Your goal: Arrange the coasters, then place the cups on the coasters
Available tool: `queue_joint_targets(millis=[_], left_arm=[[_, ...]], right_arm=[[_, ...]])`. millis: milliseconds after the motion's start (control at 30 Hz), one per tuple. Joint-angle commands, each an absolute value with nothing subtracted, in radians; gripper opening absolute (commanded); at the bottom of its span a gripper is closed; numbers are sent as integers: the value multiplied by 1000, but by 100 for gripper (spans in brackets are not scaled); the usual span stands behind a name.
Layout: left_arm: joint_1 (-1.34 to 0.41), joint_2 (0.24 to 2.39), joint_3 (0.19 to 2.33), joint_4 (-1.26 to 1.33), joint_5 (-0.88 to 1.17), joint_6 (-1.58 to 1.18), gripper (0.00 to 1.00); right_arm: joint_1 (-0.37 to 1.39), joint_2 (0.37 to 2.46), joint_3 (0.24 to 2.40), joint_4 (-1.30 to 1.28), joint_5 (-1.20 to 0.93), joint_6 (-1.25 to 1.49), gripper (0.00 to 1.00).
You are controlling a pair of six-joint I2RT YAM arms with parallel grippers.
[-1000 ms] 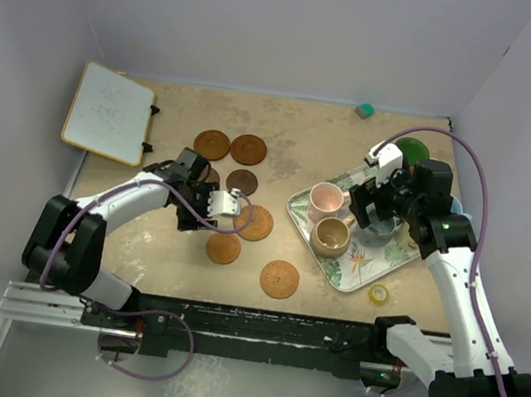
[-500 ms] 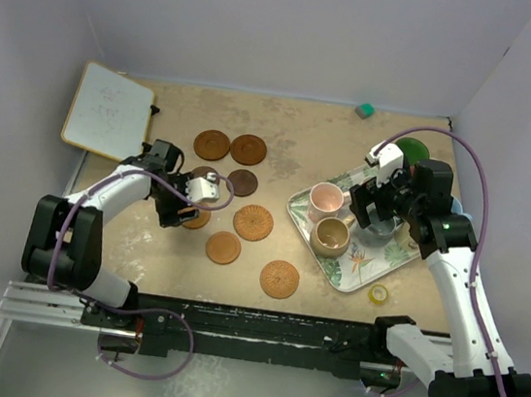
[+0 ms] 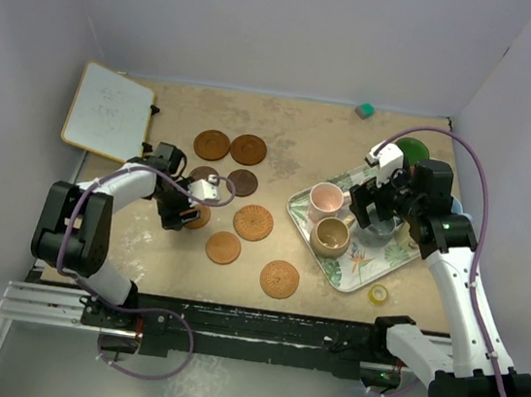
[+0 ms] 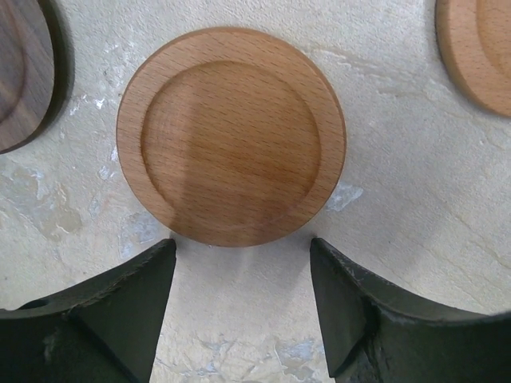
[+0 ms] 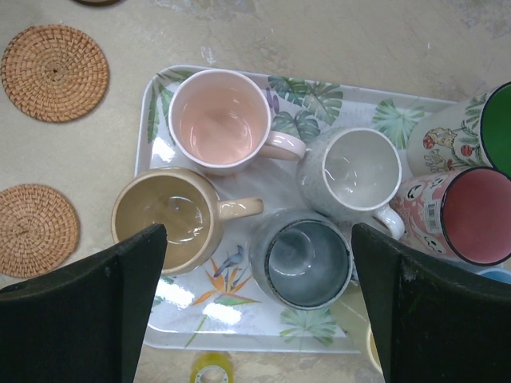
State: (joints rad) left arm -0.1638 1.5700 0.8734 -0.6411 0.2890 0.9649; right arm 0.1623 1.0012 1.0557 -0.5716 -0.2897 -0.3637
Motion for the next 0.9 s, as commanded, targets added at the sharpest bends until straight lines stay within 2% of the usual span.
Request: queue_joint_targets(millis=[0, 600, 867], left_arm=[[-156, 1603, 901, -603, 326, 937, 64], [-156, 1645, 959, -624, 330, 906, 60], [-160, 1488, 989, -711, 386, 894, 64]], right_arm=[[156, 986, 1061, -560, -322, -372, 100], [154, 985, 1060, -561, -321, -372, 100], [153, 986, 1060, -562, -322, -372, 100]])
